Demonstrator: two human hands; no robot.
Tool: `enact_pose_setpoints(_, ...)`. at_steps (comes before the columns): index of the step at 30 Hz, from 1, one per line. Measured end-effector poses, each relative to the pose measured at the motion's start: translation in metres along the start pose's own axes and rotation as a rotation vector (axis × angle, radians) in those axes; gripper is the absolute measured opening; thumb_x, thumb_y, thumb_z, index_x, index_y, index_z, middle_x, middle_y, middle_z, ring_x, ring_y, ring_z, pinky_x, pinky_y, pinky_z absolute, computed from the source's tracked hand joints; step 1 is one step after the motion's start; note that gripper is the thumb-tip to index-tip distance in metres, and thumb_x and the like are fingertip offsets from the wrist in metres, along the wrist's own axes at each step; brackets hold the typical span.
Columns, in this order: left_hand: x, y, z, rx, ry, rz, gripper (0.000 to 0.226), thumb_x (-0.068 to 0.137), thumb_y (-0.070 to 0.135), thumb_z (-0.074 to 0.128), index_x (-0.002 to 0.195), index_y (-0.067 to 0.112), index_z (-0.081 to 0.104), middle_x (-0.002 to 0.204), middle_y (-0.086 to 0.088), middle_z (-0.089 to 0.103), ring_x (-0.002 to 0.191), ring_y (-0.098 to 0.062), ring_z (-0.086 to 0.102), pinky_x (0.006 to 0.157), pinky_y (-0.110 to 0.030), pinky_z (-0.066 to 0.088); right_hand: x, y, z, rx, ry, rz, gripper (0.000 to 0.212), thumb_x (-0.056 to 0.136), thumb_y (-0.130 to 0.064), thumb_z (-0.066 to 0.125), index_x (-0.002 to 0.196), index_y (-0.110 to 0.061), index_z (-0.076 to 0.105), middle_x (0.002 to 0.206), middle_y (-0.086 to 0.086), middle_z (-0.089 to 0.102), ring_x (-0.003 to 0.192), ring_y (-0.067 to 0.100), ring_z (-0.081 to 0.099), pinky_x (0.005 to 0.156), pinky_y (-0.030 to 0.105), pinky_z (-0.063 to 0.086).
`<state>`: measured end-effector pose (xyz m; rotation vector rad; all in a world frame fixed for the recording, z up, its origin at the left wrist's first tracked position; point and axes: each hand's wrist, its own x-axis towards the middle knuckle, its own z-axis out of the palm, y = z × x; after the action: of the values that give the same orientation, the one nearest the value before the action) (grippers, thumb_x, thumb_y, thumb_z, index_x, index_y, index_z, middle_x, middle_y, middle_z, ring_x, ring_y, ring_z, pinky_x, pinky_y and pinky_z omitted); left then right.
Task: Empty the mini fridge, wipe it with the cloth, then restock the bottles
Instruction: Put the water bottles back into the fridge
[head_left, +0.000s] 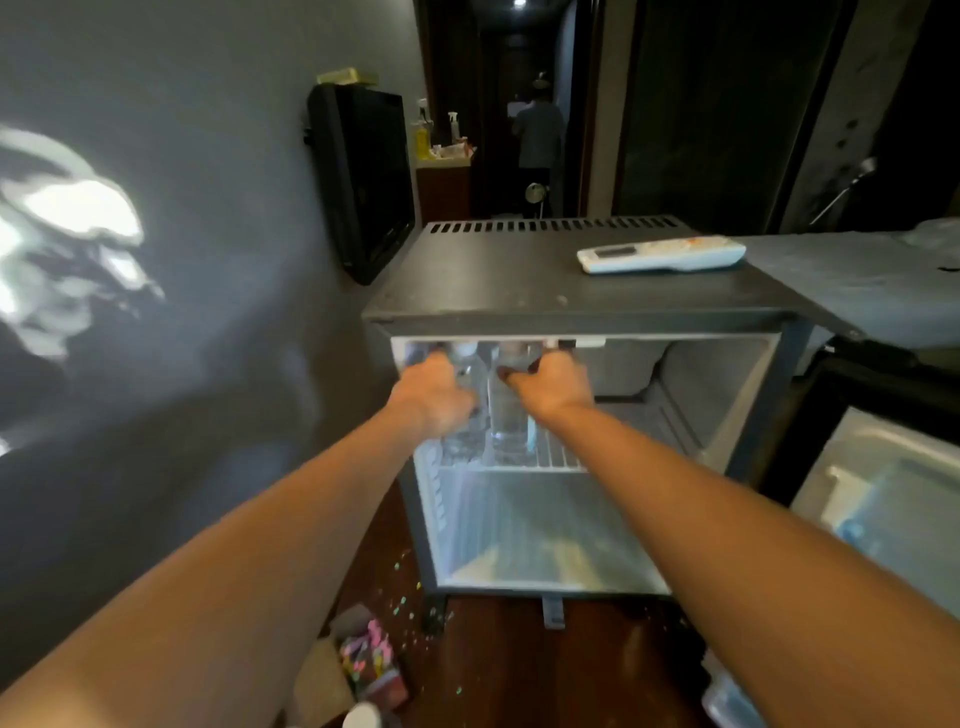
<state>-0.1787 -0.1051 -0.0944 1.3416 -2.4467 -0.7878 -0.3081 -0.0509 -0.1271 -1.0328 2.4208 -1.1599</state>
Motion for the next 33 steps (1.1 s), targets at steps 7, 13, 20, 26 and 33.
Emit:
enact_pose_setpoints(7,-0.082,-0.041,-0.024,0.252,-0.159,0.044,0.03,0.093,0.029,0.056,0.112,0.008,0.065,0.096,-0.012,0.072,0.083,-0.028,0.073,0.075,-0.041,0.061,-0.076,0.002,-0.019,-0.187,0.0,0.005,0.043,0.094,-0.04,0.053,0.119,-0.007,0.065,0.125,0.016,0.062,0.116,0.035,0.057,0.093,0.035,0.045)
enact_pose_setpoints(13,-0.152,-0.08,-0.003,0.37,-0.259,0.015,0.023,0.092,0.034,0.058,0.102,0.015,0.067,0.08,-0.007,0.071,0.075,-0.025,0.071,0.075,-0.038,0.061,-0.165,0.014,0.006,-0.384,-0.511,-0.017,0.038,0.097,-0.031,0.054,0.11,0.002,0.065,0.106,0.015,0.066,0.09,0.029,0.062,0.068,0.032,0.047)
enact_pose_setpoints(20,-0.199,-0.124,0.049,0.539,-0.459,-0.021,0.036,0.084,0.047,0.063,0.109,0.021,0.067,0.104,-0.002,0.065,0.093,-0.027,0.065,0.084,-0.038,0.053,-0.243,0.055,0.06,-0.586,-0.823,-0.011,0.045,0.091,-0.044,0.06,0.127,-0.02,0.049,0.095,0.005,0.065,0.074,0.02,0.066,0.059,0.028,0.048)
enact_pose_setpoints(26,-0.209,-0.16,0.099,0.761,-0.603,0.043,0.053,0.086,0.044,0.065,0.134,0.026,0.051,0.13,-0.007,0.058,0.114,-0.031,0.058,0.091,-0.045,0.051,-0.268,0.093,0.1,-0.632,-0.684,-0.112,0.04,0.086,-0.044,0.066,0.12,-0.03,0.051,0.122,0.008,0.057,0.105,0.032,0.058,0.083,0.038,0.048)
enact_pose_setpoints(33,-0.222,-0.171,0.108,0.654,-0.397,0.105,0.039,0.096,0.03,0.053,0.133,0.021,0.046,0.127,-0.012,0.056,0.116,-0.034,0.054,0.086,-0.04,0.049,-0.275,0.104,0.103,-0.456,-0.492,-0.029,0.027,0.088,-0.037,0.066,0.112,-0.027,0.058,0.118,0.009,0.061,0.104,0.033,0.058,0.076,0.034,0.044)
